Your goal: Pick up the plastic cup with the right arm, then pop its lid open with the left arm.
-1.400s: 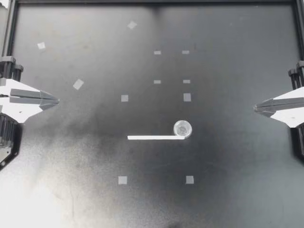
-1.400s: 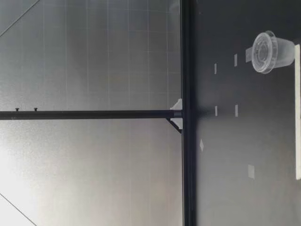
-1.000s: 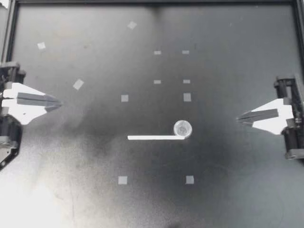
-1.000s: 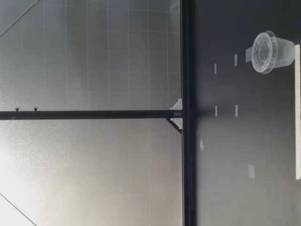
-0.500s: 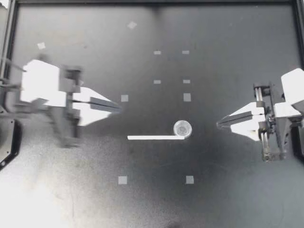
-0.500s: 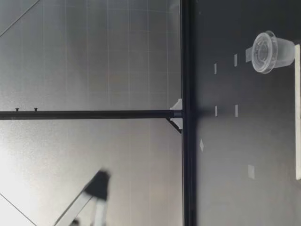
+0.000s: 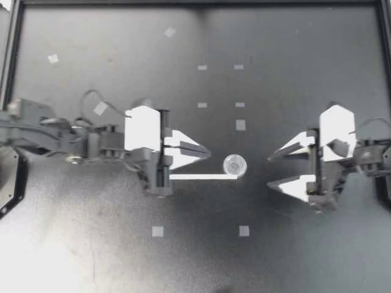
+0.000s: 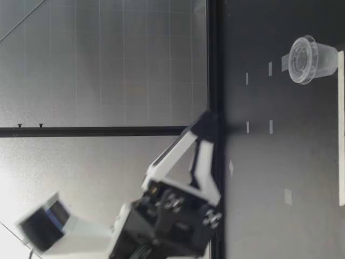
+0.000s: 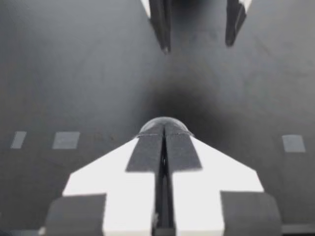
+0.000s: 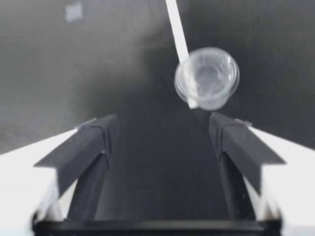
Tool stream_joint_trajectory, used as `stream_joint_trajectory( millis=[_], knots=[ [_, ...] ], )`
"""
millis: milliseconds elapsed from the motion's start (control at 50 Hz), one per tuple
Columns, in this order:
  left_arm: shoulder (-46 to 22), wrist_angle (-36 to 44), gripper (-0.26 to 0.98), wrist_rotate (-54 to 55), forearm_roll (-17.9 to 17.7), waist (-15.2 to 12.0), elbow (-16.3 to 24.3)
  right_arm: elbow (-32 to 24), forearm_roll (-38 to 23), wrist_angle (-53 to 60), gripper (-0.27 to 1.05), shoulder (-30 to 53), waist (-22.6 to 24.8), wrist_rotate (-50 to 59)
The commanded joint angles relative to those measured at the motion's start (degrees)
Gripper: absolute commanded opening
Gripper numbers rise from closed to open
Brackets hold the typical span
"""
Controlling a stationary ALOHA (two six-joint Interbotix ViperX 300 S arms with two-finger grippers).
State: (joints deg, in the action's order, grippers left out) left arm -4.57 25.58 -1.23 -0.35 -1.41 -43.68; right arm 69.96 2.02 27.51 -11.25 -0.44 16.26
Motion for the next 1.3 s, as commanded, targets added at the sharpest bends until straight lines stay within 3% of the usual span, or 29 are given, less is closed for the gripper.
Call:
stream_joint_trajectory(
  millis=[0,300,580,1280],
  knots=[
    [-0.4,0.5,-0.04,-0.2,0.3,-0.1,2.2,-1.8,0.1,2.6,0.72,3.9,-0.3,0.4],
    [-5.2,0.7,-0.04,-0.2,0.4,0.1,3.5,-5.4,1.3,5.3,0.72,14.3,-0.3,0.3],
    [-10.1,1.0,-0.04,-0.3,1.4,0.1,7.2,-6.6,2.8,5.7,0.72,16.2,-0.5,-0.3],
    [-14.4,3.9,-0.04,-0.4,1.4,0.0,8.0,-10.8,2.5,6.8,0.72,21.4,-2.6,-2.1]
  ],
)
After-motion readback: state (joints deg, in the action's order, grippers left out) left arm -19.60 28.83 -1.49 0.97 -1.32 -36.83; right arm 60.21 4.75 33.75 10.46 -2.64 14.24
